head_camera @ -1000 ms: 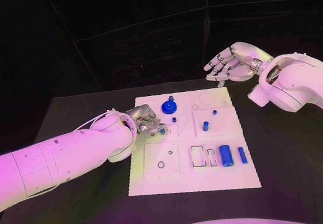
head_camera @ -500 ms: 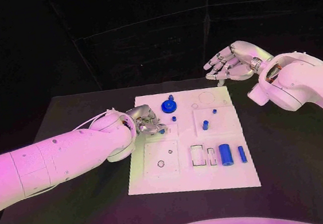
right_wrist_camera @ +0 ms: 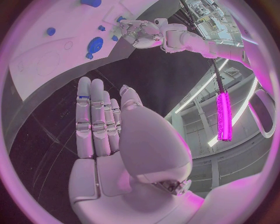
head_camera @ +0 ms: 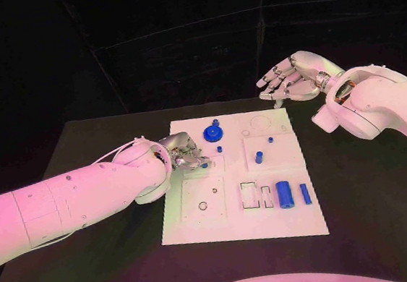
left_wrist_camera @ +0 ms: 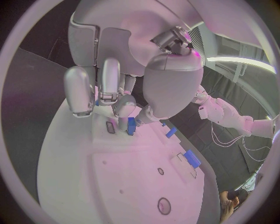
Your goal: Assemble the parts on the task board
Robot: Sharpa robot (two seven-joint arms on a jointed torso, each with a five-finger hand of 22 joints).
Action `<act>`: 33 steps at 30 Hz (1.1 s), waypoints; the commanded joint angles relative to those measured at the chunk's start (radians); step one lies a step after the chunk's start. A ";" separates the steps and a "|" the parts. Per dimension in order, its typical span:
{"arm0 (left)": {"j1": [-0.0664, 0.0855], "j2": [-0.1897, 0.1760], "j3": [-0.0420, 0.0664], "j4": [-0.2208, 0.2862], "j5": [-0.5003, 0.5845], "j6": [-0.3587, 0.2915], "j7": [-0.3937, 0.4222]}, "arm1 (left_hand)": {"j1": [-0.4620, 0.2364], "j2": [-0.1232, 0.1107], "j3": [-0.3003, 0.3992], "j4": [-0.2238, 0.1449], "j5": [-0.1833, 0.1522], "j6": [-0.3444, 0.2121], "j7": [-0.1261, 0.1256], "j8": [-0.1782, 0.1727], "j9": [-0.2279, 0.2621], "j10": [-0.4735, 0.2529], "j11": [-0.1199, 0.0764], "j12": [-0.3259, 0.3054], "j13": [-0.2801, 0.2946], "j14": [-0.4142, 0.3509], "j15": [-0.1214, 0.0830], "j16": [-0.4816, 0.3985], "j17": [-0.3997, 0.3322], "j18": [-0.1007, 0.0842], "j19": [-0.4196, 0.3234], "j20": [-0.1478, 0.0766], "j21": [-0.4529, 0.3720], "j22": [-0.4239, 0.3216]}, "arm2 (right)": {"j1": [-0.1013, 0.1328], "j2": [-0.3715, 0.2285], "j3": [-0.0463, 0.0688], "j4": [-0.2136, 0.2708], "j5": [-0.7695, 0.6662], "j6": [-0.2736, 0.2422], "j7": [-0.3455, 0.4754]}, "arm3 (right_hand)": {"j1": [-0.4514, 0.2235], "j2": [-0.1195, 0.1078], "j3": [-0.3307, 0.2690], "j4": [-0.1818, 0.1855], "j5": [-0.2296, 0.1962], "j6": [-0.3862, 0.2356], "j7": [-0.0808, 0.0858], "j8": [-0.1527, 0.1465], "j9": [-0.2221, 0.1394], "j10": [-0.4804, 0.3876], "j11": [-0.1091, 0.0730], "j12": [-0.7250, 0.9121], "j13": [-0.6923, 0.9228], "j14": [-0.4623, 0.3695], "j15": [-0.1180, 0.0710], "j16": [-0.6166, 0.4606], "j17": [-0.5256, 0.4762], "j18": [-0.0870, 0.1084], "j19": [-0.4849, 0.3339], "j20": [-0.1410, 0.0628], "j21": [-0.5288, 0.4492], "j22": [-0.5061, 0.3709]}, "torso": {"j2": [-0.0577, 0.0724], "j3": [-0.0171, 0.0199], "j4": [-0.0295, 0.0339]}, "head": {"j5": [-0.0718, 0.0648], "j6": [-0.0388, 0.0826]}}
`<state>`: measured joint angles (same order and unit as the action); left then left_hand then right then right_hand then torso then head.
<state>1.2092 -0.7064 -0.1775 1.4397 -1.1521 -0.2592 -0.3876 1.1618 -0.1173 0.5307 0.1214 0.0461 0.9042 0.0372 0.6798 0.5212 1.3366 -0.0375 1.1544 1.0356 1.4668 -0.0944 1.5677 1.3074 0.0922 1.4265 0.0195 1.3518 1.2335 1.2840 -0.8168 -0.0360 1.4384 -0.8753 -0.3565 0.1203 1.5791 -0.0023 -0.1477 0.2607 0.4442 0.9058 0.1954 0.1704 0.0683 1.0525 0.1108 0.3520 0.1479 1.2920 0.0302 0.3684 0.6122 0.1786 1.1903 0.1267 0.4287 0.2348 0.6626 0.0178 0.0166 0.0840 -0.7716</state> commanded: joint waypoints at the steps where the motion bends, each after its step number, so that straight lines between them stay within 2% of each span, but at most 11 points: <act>1: -0.002 0.000 -0.002 0.002 0.018 0.022 -0.006 | 0.000 -0.015 0.177 -0.170 0.003 0.008 -0.004 0.005 0.001 0.011 -0.001 0.005 0.002 0.104 -0.001 0.003 0.263 -0.019 0.008 -0.004 0.005 0.002 | 0.002 0.002 0.001 0.000 0.004 -0.010 0.005 | -0.013 0.000 0.000 0.006 0.007 0.002 -0.006 0.005 -0.001 0.005 -0.001 -0.001 -0.001 0.009 -0.001 -0.005 0.001 0.004 0.009 0.001 -0.006 -0.001 | 0.000 0.0000 0.0000 | 0.000 0.000; 7: -0.001 0.000 -0.002 0.000 0.034 0.024 -0.006 | -0.017 -0.028 0.168 -0.158 0.003 0.023 -0.011 0.006 -0.001 0.016 -0.006 0.010 0.007 0.104 -0.005 0.003 0.263 -0.020 0.010 -0.006 0.008 0.007 | 0.002 0.002 0.001 0.000 0.005 -0.008 0.004 | -0.013 0.000 0.000 0.006 0.007 0.002 -0.006 0.005 -0.001 0.005 -0.001 -0.001 -0.001 0.009 -0.001 -0.005 0.001 0.004 0.009 0.001 -0.006 -0.001 | 0.000 0.0000 -0.0003 | 0.001 -0.001; 12: -0.001 -0.003 -0.002 -0.001 0.050 0.024 -0.001 | -0.088 -0.043 0.126 -0.106 0.003 0.044 -0.015 0.008 -0.002 0.017 -0.009 0.012 0.009 0.104 -0.008 0.003 0.263 -0.020 0.010 -0.009 0.007 0.007 | 0.002 0.000 0.001 -0.001 0.005 -0.007 0.002 | -0.013 0.000 0.000 0.007 0.007 0.002 -0.006 0.006 -0.001 0.005 -0.001 -0.001 -0.002 0.009 -0.001 -0.005 0.001 0.004 0.009 0.001 -0.007 -0.001 | 0.000 0.0002 0.0000 | 0.000 -0.002; 15: -0.001 -0.005 -0.002 -0.001 0.054 0.024 -0.001 | -0.123 -0.043 0.097 -0.074 0.004 0.051 -0.017 0.009 -0.003 0.019 -0.010 0.015 0.012 0.104 -0.009 0.003 0.263 -0.020 0.011 -0.011 0.007 0.009 | 0.002 0.000 0.000 -0.001 0.005 -0.006 0.001 | -0.013 0.000 0.000 0.007 0.007 0.002 -0.006 0.006 -0.001 0.005 -0.001 -0.001 -0.002 0.009 -0.001 -0.005 0.001 0.004 0.009 0.001 -0.007 -0.001 | 0.000 0.0001 -0.0003 | 0.001 -0.002; 23: 0.000 -0.008 -0.002 0.002 0.067 0.021 -0.004 | -0.143 -0.035 0.081 -0.050 0.004 0.055 -0.019 0.009 -0.004 0.021 -0.012 0.020 0.018 0.104 -0.011 0.003 0.263 -0.020 0.011 -0.013 0.007 0.010 | 0.002 -0.001 0.000 -0.003 0.006 0.004 0.000 | -0.011 0.000 0.005 0.009 0.011 0.001 -0.006 0.006 -0.001 0.005 -0.001 -0.002 -0.006 0.009 -0.001 -0.008 0.002 0.004 0.010 0.001 -0.009 -0.003 | 0.000 0.0002 -0.0001 | 0.000 -0.002; 33: 0.002 -0.005 -0.001 -0.003 0.090 0.013 -0.009 | -0.154 -0.030 0.074 -0.037 0.004 0.057 -0.020 0.009 -0.003 0.022 -0.013 0.023 0.021 0.104 -0.012 0.003 0.263 -0.021 0.012 -0.014 0.008 0.012 | 0.002 0.000 0.000 -0.005 0.006 0.023 0.003 | -0.006 -0.002 0.011 0.010 0.014 -0.001 -0.005 0.006 -0.001 0.003 0.000 -0.004 -0.012 0.007 0.000 -0.012 0.003 0.003 0.010 0.001 -0.013 -0.005 | 0.001 -0.0003 -0.0013 | 0.001 -0.004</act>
<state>1.2090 -0.7129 -0.1791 1.4373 -1.0821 -0.2498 -0.3905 1.0200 -0.1480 0.6060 0.0790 0.0463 0.9530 0.0177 0.6908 0.5194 1.3511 -0.0520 1.1718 1.0552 1.4668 -0.1017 1.5677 1.3074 0.0826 1.4367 0.0095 1.3559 1.2450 1.2839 -0.8179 -0.0362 1.4330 -0.8731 -0.3473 0.1184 1.5791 -0.0023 -0.1408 0.2676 0.4519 0.9058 0.1954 0.1704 0.0683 1.0524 0.1108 0.3520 0.1370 1.2920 0.0303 0.3601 0.6138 0.1787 1.1937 0.1303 0.4179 0.2308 0.6627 0.0179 0.0159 0.0851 -0.7752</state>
